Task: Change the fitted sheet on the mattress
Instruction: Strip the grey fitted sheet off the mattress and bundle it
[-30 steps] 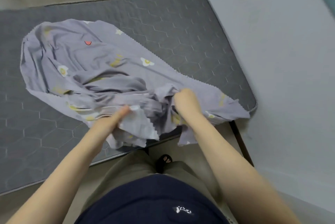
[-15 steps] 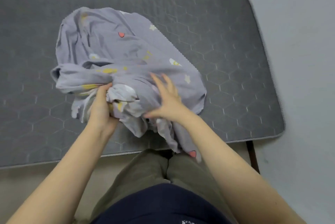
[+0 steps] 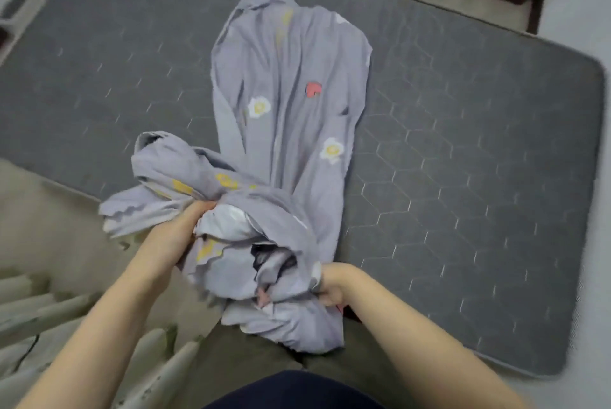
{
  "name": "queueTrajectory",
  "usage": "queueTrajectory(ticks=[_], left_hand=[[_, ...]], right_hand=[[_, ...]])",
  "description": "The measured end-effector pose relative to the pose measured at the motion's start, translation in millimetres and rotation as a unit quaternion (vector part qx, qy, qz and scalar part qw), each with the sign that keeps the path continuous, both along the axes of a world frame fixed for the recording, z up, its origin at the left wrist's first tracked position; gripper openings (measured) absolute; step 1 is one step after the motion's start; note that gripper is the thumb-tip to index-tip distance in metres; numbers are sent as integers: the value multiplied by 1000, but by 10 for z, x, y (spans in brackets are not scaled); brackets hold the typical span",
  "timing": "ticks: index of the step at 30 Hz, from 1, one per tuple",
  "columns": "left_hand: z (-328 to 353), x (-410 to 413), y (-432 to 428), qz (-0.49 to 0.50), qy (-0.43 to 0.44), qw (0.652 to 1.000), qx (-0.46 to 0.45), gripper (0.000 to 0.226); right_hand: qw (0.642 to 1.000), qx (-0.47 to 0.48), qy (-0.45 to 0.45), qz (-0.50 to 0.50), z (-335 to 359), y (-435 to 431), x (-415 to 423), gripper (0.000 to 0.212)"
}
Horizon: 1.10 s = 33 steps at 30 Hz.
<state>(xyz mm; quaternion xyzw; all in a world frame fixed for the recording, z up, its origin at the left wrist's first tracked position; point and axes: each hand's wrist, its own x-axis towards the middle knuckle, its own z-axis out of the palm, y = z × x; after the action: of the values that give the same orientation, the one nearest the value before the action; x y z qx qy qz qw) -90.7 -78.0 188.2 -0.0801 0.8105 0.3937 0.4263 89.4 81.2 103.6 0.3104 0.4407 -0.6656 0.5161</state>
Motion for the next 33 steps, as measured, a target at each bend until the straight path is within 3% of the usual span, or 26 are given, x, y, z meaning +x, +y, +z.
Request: queueTrajectory(ticks=[2,4,7,9,10,12,14,16,19,23,26,30,33], left_hand=[[-42,-74,1,-11,27,998,-46,19],[-186,-115,59,-29,5,996,-88,24],[-475,-114,292,-31,-81,996,-37,39],[-702,-67,500,-4,-152,987,42,42],[-842,-36,588,-27,-155,986,46,45],[-1191,52,684,-59,-97,993,15,53],[-1520,139,650,-41,-14,999,-33,62],[-1778,183,502,-17,33,997,-68,71],[-2146,218,160,23,-6,993,-115,86],[-2479,366,-200,70,-65,984,-153,59],[-2708,493,-331,128,-103,979,-123,89],[-2953,554,-301,152,-130,980,1,75],[-3010,575,-175,156,-168,973,13,73]], right_hand=[[999,-16,12,-31,55,242,-50,29],[986,35,18,-164,-34,606,-138,31],[890,163,18,-425,-260,1240,-311,36],[830,171,66,-528,-449,1560,-370,48],[841,195,80,-498,-536,1661,-382,62],[889,299,96,-334,-746,1734,-354,87],[892,368,123,-232,-1007,1740,-282,92],[889,384,115,-221,-1262,1708,-205,92],[902,385,51,-191,-1632,1621,-60,103],[889,358,-43,-283,-2015,1444,73,117],[875,275,-74,-391,-2232,1243,-17,118],[875,234,17,-424,-2338,860,-529,123],[876,328,109,-336,-2361,545,-828,91]])
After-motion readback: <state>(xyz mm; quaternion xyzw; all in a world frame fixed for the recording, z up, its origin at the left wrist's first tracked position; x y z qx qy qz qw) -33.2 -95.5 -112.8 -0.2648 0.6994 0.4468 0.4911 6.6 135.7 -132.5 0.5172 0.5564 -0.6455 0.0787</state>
